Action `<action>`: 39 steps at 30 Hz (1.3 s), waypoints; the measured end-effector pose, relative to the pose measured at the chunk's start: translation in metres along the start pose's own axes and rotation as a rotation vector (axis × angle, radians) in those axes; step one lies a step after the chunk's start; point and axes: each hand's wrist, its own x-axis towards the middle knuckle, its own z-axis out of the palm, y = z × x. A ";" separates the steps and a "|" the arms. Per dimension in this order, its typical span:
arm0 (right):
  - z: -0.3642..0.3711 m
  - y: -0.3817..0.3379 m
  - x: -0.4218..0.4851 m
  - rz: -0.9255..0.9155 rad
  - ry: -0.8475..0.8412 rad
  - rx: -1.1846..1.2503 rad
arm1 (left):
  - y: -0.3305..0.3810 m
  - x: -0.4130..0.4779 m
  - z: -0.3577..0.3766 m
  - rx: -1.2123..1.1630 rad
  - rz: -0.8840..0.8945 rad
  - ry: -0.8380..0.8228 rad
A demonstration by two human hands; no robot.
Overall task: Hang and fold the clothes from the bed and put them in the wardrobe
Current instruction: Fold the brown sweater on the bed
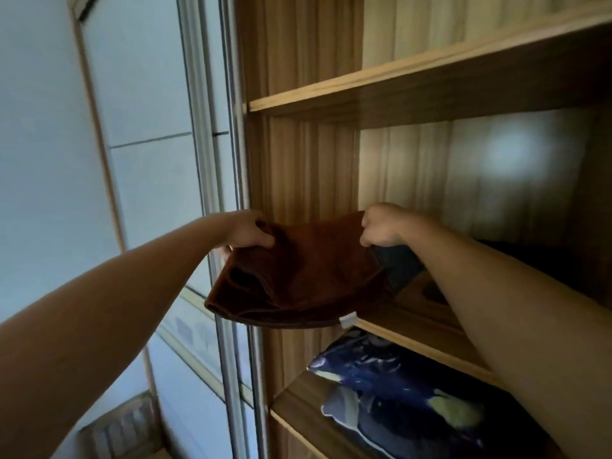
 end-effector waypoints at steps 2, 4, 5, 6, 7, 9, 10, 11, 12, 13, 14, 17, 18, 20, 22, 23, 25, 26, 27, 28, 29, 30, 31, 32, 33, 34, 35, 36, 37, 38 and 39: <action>-0.002 0.015 0.005 0.048 0.031 0.004 | 0.017 0.020 0.001 0.009 0.044 -0.085; -0.009 0.030 0.009 0.108 0.044 0.001 | 0.032 0.035 0.003 0.001 0.089 -0.142; -0.013 0.038 0.010 0.144 0.046 0.002 | 0.040 0.041 0.005 0.003 0.113 -0.153; -0.016 0.047 0.010 0.173 0.055 0.008 | 0.047 0.048 0.007 -0.006 0.129 -0.156; -0.019 0.055 0.009 0.199 0.069 0.017 | 0.053 0.055 0.010 -0.021 0.140 -0.152; -0.022 0.066 0.011 0.228 0.100 0.039 | 0.061 0.074 0.014 -0.042 0.155 -0.143; -0.021 0.071 0.013 0.234 0.105 0.046 | 0.064 0.083 0.016 -0.041 0.167 -0.133; -0.019 0.074 0.015 0.238 0.105 0.053 | 0.066 0.094 0.019 -0.026 0.182 -0.116; -0.016 0.077 0.018 0.239 0.104 0.062 | 0.069 0.105 0.022 0.008 0.202 -0.092; -0.014 0.080 0.020 0.239 0.109 0.077 | 0.072 0.115 0.026 0.051 0.219 -0.064; -0.013 0.083 0.023 0.243 0.119 0.097 | 0.076 0.124 0.030 0.086 0.236 -0.040; -0.003 0.093 0.026 0.255 0.147 0.129 | 0.083 0.149 0.048 0.132 0.306 0.020; 0.003 0.097 0.027 0.262 0.112 0.156 | 0.082 0.156 0.056 0.171 0.325 0.047; 0.021 0.101 0.025 0.277 -0.057 0.202 | 0.073 0.171 0.077 0.328 0.322 0.046; 0.038 0.105 0.021 0.314 -0.213 0.066 | 0.058 0.179 0.101 0.478 0.305 -0.025; 0.043 0.107 0.020 0.331 -0.224 -0.067 | 0.052 0.180 0.109 0.497 0.286 -0.067; 0.048 0.106 0.013 0.353 -0.102 -0.322 | 0.043 0.179 0.118 0.473 0.247 -0.116; 0.049 0.104 0.012 0.334 -0.040 -0.381 | 0.041 0.177 0.121 0.460 0.230 -0.131; 0.050 0.100 0.014 0.287 -0.031 -0.391 | 0.040 0.176 0.121 0.460 0.209 -0.160; 0.052 0.095 0.016 0.231 -0.084 -0.368 | 0.039 0.173 0.121 0.469 0.191 -0.212; 0.056 0.088 0.018 0.193 -0.180 -0.313 | 0.038 0.170 0.119 0.491 0.180 -0.274; 0.061 0.081 0.021 0.185 -0.288 -0.246 | 0.037 0.168 0.117 0.533 0.183 -0.327; 0.068 0.076 0.024 0.192 -0.369 -0.206 | 0.036 0.167 0.116 0.591 0.201 -0.355; 0.074 0.073 0.028 0.202 -0.400 -0.207 | 0.035 0.168 0.115 0.647 0.225 -0.358; 0.080 0.072 0.033 0.214 -0.393 -0.230 | 0.034 0.172 0.116 0.688 0.255 -0.341; 0.085 0.073 0.037 0.224 -0.370 -0.245 | 0.035 0.175 0.117 0.714 0.285 -0.318; 0.089 0.074 0.042 0.232 -0.352 -0.243 | 0.035 0.180 0.119 0.730 0.309 -0.297; 0.092 0.075 0.048 0.245 -0.345 -0.230 | 0.035 0.186 0.122 0.740 0.327 -0.281; 0.094 0.077 0.054 0.260 -0.343 -0.213 | 0.036 0.193 0.125 0.749 0.340 -0.268; 0.096 0.079 0.059 0.275 -0.339 -0.199 | 0.037 0.201 0.128 0.758 0.346 -0.258; 0.098 0.082 0.064 0.292 -0.333 -0.187 | 0.038 0.209 0.130 0.766 0.350 -0.250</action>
